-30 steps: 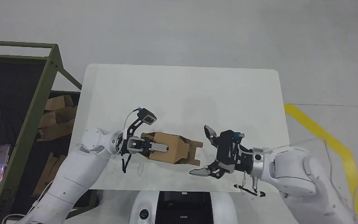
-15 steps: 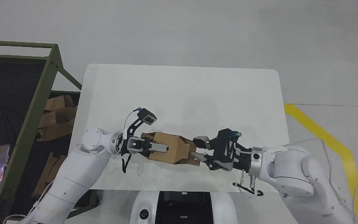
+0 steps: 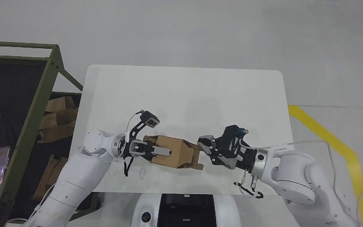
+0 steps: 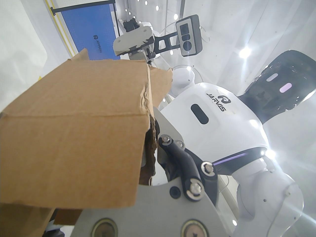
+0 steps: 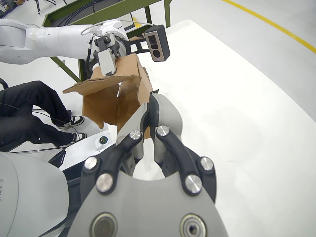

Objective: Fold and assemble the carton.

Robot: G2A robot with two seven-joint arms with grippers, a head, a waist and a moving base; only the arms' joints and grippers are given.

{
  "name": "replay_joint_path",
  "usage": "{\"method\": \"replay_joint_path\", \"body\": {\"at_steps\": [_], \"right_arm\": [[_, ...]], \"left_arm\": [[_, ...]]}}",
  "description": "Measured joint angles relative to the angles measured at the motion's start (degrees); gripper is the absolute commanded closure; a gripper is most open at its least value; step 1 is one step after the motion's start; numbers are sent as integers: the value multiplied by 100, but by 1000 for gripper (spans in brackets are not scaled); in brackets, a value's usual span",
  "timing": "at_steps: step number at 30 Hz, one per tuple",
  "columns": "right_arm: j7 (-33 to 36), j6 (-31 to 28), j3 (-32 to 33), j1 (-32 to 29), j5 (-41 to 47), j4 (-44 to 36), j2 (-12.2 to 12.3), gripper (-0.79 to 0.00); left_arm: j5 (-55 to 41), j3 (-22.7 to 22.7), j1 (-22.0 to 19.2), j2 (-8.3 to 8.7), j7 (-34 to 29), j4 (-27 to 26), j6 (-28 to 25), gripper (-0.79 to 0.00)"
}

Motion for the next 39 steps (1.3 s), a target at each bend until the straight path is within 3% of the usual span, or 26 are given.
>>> {"method": "replay_joint_path", "body": {"at_steps": [13,39], "right_arm": [[287,-181,-316,261,-1,57,-18,0],[620,62,-1132,1031,-25,289,-151,0]], "left_arm": [[22,-39,13,-40,-20,23,20,0],[90,-77,24,-105,-115,18,115,0]]}}
